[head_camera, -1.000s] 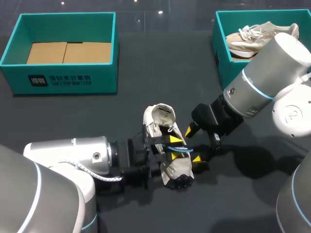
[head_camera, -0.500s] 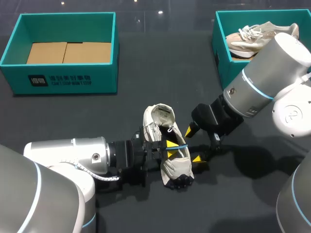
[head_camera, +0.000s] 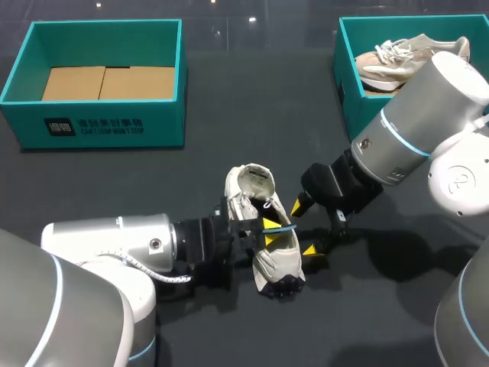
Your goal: Take the shoe out of the shoebox, open the shoe tongue, remove and reinsert the insole, then place the shoe into the shoebox
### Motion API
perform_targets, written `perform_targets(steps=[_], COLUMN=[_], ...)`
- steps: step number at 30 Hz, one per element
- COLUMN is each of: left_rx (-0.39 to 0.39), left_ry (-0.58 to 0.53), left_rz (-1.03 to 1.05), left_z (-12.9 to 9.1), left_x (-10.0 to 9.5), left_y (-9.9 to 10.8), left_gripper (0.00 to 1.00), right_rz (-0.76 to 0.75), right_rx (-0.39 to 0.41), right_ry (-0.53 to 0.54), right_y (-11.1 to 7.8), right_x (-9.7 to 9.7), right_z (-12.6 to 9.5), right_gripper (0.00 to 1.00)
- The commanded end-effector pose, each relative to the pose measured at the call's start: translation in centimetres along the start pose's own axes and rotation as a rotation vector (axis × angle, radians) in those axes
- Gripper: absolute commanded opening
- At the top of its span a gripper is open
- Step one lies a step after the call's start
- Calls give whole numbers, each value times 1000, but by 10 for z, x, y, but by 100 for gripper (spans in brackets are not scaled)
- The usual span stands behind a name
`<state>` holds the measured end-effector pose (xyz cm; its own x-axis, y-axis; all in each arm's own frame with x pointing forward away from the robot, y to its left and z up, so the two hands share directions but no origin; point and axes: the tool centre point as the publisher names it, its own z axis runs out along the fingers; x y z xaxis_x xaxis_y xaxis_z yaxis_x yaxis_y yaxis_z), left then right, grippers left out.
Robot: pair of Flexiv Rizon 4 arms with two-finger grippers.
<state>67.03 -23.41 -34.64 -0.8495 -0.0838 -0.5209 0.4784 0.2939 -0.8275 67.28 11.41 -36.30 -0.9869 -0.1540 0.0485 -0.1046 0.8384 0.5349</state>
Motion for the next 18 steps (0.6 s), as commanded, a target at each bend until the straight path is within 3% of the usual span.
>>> perform_targets(steps=[1,14,16,18], left_rx=[37,81,85,88], left_ry=[-6,8,13,19], left_rz=[-31,-23,-22,-22], left_z=[-7,-9,-8,-5], left_x=[-1,3,4,5], left_y=[-7,-33,-34,-32], left_gripper=[27,23,19,0], right_rz=[0,0,0,0], right_rx=[1,1,1,1], right_ry=[-2,-2,-2,-2], right_y=[0,0,0,0], right_x=[0,0,0,0], right_z=[2,2,2,2], right_gripper=[100,100,100,100])
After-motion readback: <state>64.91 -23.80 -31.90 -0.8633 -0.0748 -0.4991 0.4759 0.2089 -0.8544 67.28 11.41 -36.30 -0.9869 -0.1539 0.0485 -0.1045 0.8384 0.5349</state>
